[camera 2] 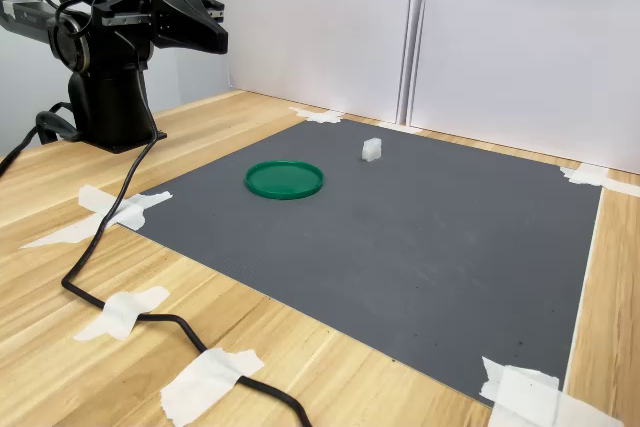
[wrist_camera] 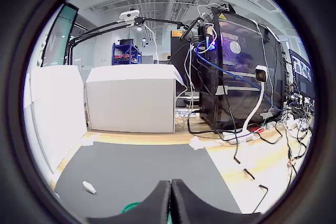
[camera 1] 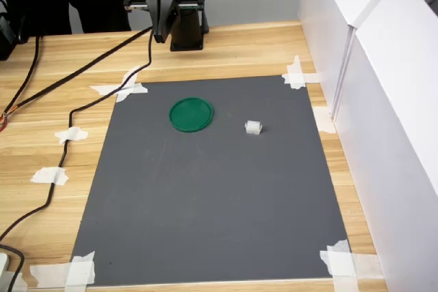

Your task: Grasp a white terminal and put it on the green lid.

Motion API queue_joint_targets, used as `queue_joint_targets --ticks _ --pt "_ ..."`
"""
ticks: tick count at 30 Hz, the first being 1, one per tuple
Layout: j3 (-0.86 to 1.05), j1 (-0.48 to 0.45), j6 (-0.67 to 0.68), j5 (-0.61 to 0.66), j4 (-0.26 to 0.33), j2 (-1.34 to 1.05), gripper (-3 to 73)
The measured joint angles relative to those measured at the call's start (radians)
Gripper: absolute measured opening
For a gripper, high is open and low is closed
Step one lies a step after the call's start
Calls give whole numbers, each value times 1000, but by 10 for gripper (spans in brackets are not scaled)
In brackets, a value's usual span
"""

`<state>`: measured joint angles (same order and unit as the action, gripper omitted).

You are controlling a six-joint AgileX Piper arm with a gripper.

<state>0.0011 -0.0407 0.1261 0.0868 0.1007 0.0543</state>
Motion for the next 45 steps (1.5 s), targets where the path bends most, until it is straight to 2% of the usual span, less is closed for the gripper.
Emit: queue_joint_targets --ticks 3,9,18,25,28,32,35,41,43,45 --pt "-32 0 0 96 13 25 -16" --pt "-229 0 51 295 18 160 -16" --pt "-461 0 107 413 4 409 -16" --pt "-625 0 181 651 -2 618 -14" --pt "-671 0 193 751 -4 706 16" --pt "-733 0 228 846 -4 825 117" --pt "-790 0 239 896 -3 918 246" --pt "-900 0 197 951 3 1069 624" --pt "-940 0 168 968 3 1107 681" --pt "-989 0 129 991 1 1145 705"
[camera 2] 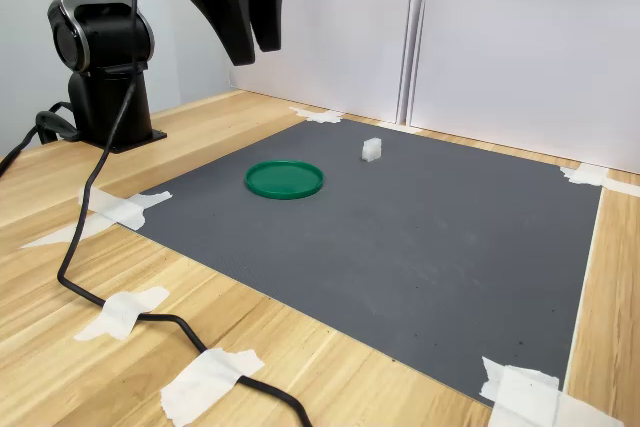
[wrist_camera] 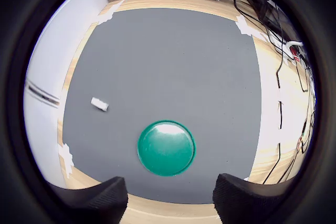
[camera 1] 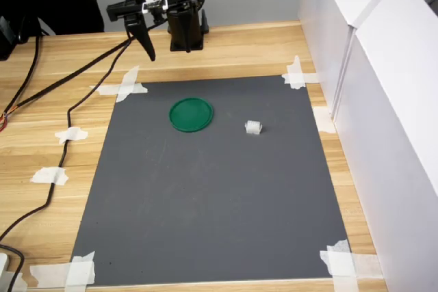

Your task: Grasp a white terminal and put it on the green lid.

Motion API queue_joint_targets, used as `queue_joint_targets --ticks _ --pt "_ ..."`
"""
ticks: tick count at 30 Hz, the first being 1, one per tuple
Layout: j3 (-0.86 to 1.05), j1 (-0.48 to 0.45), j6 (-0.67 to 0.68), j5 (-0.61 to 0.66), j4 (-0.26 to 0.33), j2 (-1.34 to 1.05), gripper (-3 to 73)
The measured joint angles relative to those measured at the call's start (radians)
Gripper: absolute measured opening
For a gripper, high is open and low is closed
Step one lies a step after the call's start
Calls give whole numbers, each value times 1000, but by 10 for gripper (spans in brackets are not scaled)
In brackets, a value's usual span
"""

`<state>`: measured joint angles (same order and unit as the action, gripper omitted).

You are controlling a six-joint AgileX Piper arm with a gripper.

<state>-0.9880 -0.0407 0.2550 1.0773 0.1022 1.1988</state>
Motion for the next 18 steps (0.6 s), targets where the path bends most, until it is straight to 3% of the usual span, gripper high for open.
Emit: queue_joint_targets --ticks 4,9,14,18 --pt "-96 41 -68 31 -17 52 716" --pt "-162 194 -120 60 -18 101 717" --pt "-165 326 -180 51 -38 162 717" --pt "-165 377 -209 1 -65 236 717"
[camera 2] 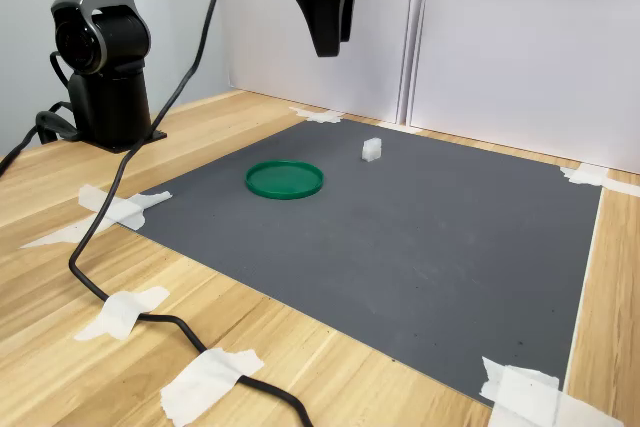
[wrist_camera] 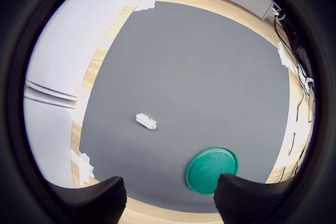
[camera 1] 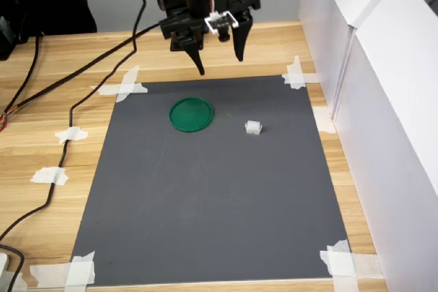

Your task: Grasp a white terminal and put it on the green lid.

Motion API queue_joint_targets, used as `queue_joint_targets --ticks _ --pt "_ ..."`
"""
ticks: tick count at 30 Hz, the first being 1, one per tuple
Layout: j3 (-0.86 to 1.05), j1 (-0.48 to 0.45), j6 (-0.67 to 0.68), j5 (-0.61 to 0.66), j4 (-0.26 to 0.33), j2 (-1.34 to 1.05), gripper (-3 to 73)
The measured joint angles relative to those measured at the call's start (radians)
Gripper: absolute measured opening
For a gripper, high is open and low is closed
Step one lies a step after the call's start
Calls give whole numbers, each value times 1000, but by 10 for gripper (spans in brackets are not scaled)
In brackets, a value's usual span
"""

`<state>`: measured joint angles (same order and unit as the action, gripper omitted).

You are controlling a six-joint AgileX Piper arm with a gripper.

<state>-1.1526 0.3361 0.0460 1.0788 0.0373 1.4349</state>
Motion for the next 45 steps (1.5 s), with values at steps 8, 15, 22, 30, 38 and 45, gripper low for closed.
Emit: queue_joint_targets --ticks 8,15,22,30,38,45 --pt "0 4 8 -112 31 148 717" --pt "0 4 13 -157 50 247 717" --pt "-1 4 13 -187 56 298 717" --pt "-3 4 13 -205 53 339 717" --pt "-5 4 13 -210 53 342 714" --pt "-5 4 13 -206 52 341 711"
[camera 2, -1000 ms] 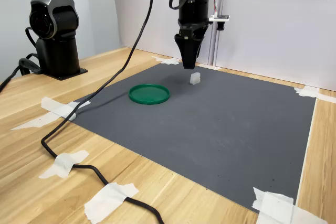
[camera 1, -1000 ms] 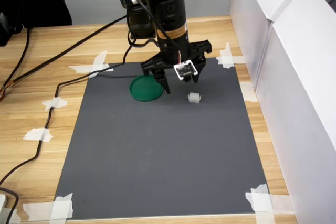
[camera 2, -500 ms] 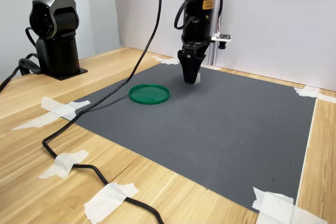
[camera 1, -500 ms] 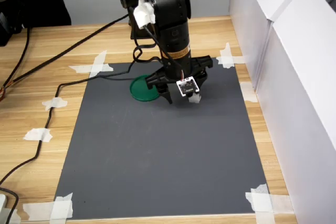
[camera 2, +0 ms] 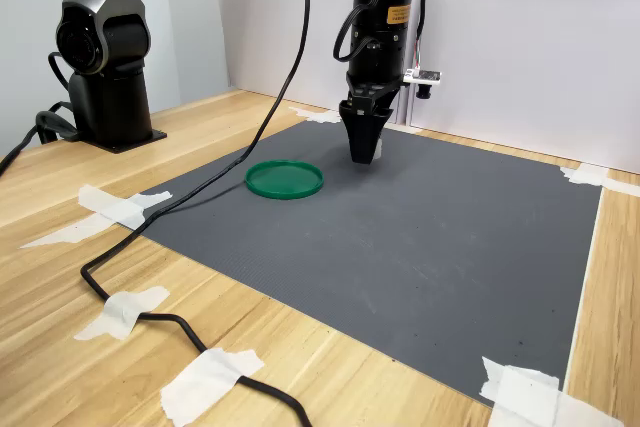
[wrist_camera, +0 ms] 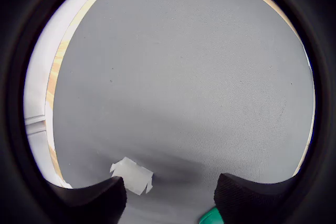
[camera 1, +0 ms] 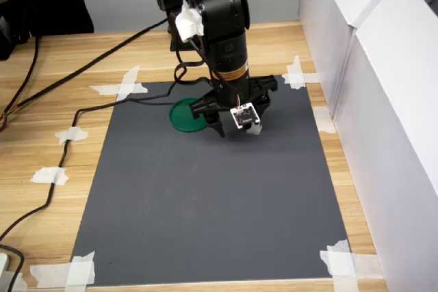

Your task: Grasp a white terminal and put it on the green lid.

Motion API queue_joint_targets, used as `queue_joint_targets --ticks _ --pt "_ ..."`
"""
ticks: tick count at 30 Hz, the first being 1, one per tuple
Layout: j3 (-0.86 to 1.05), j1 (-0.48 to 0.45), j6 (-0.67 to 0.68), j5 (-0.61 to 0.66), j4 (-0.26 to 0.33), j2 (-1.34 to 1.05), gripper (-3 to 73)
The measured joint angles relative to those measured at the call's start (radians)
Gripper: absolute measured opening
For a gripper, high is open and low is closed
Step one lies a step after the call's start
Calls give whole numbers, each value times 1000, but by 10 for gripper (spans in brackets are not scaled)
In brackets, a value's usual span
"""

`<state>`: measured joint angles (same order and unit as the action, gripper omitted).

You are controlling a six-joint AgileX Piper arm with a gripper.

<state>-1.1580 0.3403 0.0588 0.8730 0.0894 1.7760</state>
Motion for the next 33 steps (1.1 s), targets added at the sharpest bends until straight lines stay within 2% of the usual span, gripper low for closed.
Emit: queue_joint_targets --ticks 21,29,33 --pt "-1 2 -1 52 0 -113 709" --pt "-1 81 -40 52 -6 -121 709" --pt "-1 91 -52 51 -6 -121 709"
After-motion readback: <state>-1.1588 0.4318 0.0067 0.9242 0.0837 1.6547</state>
